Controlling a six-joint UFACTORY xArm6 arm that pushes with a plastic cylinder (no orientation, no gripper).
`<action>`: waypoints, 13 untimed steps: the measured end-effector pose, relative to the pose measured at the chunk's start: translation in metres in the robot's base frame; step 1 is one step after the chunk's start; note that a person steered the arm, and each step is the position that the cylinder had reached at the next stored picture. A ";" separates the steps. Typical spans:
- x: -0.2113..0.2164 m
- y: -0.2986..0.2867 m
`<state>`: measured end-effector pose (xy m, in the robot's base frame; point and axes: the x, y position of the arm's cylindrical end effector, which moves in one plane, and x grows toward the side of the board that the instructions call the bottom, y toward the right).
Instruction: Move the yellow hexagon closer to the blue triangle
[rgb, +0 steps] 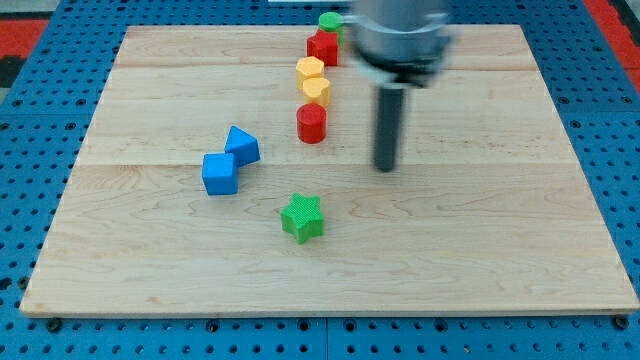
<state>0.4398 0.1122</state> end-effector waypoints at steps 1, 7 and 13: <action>-0.079 0.005; -0.161 -0.113; -0.167 -0.226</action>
<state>0.2732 -0.1141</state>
